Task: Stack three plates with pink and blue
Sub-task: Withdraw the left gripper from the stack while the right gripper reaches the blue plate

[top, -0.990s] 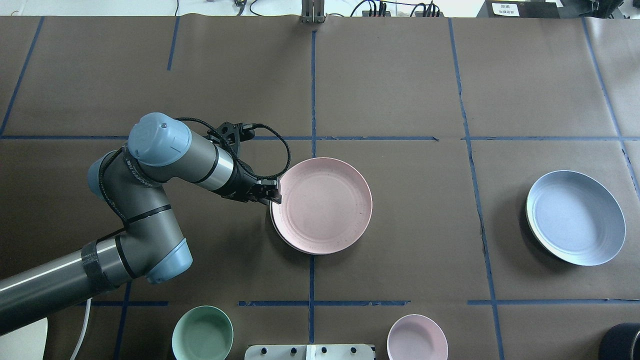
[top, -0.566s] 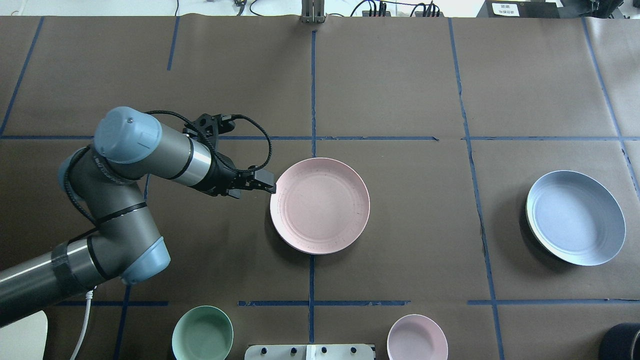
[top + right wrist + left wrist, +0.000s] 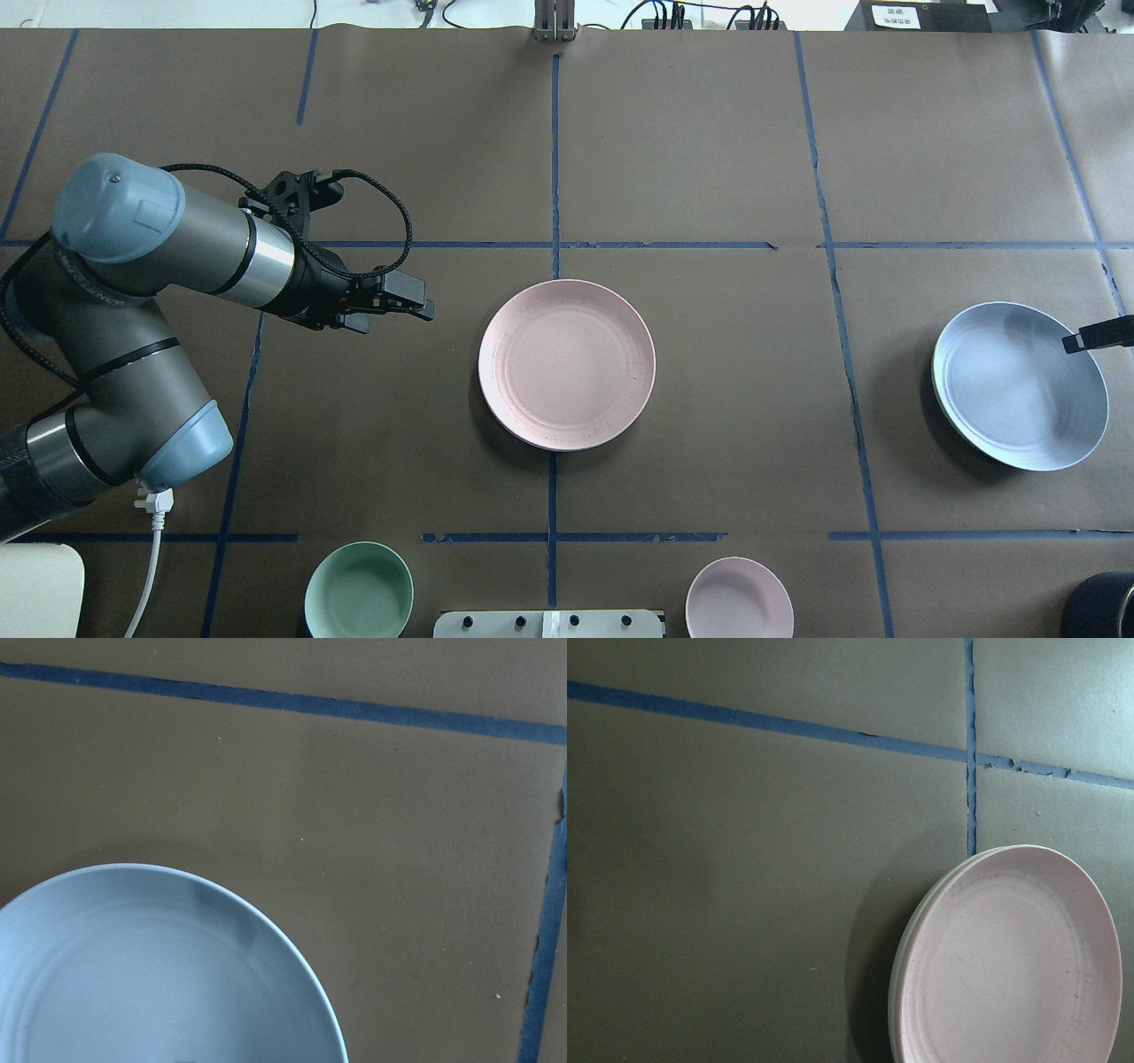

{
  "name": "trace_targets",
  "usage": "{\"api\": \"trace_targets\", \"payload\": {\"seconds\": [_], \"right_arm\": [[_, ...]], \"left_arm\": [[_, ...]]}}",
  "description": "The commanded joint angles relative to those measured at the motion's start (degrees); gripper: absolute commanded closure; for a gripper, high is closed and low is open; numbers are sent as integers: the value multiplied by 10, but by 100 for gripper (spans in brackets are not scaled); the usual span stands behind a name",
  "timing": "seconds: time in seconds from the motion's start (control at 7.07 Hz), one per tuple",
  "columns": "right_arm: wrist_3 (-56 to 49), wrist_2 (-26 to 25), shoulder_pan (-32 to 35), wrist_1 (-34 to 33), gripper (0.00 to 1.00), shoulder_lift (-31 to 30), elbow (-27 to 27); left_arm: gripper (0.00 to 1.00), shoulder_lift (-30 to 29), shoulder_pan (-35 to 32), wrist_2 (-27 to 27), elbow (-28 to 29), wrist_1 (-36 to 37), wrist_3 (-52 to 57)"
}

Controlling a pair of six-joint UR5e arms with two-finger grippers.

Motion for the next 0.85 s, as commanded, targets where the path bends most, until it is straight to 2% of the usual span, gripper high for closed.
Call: {"api": "trace_targets", "payload": {"seconds": [0.0,0.14,0.28,0.71], "right_arm": [[59,-4,-24,81,12,-8,-40],[60,1,-25,81,70,-8,-44],[61,7,-25,83,100,-8,-44],[62,37,-25,98,100,-6,-27]], "left_arm": [[0,2,-2,-1,-16,18,-1],[0,3,-2,-1,-18,19,-1],[0,4,-5,-1,-19,18,-1],[0,11,-5,0,-27,18,-2]]}}
